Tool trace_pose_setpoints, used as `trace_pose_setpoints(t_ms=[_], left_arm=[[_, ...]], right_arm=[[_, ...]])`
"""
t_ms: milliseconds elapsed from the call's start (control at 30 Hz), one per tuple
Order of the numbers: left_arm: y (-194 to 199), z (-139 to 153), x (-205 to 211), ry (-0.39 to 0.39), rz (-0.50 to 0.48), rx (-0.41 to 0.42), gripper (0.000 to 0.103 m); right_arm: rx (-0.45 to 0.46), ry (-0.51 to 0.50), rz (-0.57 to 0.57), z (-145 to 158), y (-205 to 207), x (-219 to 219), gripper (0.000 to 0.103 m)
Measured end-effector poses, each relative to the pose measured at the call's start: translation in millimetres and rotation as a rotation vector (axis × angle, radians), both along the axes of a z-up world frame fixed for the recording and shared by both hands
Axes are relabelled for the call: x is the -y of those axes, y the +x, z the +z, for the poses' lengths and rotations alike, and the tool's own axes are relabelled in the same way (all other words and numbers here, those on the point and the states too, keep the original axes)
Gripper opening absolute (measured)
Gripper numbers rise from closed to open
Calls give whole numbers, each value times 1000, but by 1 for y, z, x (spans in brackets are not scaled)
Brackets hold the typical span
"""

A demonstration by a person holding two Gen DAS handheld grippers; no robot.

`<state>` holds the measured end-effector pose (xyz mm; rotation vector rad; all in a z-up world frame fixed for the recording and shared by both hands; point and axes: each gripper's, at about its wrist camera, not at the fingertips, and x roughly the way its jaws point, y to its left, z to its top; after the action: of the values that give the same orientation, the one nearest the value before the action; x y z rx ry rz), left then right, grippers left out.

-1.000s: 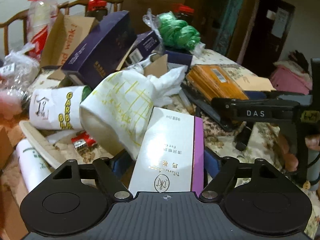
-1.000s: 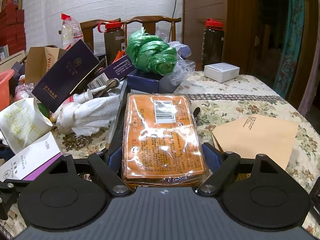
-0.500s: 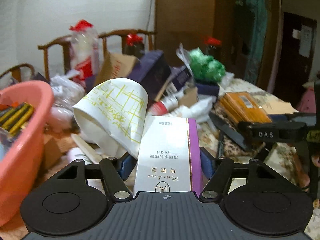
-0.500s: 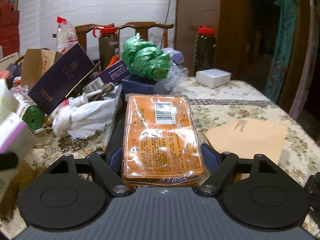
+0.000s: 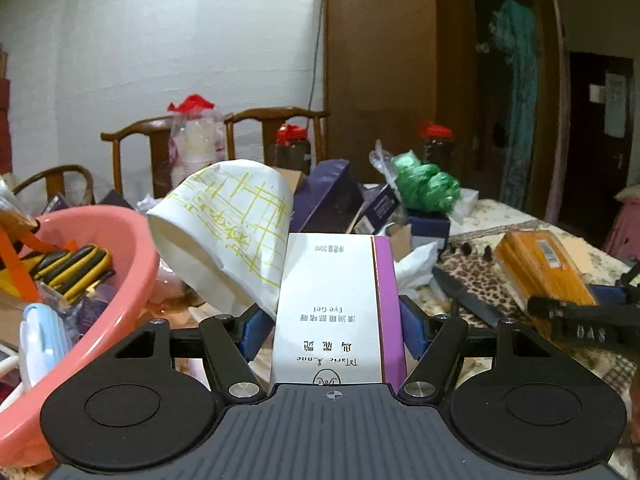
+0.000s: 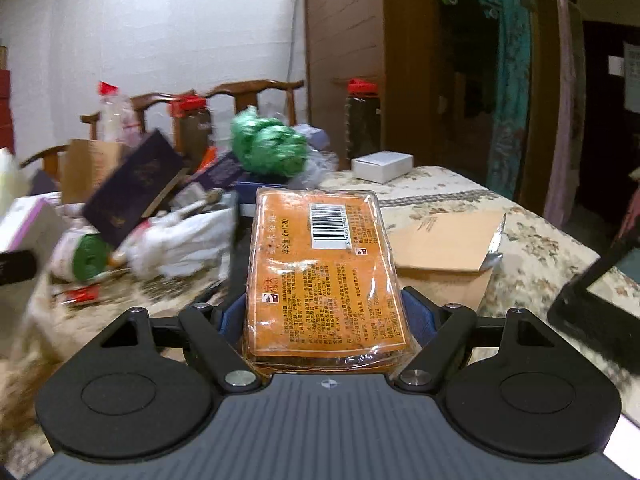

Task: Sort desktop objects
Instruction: 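Lower the orange package over the pink basin and open the right gripper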

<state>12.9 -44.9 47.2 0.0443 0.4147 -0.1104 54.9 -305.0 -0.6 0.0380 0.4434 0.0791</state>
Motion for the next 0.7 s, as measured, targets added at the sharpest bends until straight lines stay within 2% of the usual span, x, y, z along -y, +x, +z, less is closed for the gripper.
trace_pose_setpoints(t_ms=[200,400,567,700], left_arm=[[-26,5,-3,-10,-29,21,69],[-50,31,-28,-6,9,82,68],[-53,64,-70,-16,81,100,69],[-48,89,-106,4,185,126,74]], right_arm=[[68,-23,98,26,-42,-29,82],[97,-12,205,52,-53,-63,82],[106,-32,300,73,-46,-104,82],[111,-51,393,96,-33,-155,82]])
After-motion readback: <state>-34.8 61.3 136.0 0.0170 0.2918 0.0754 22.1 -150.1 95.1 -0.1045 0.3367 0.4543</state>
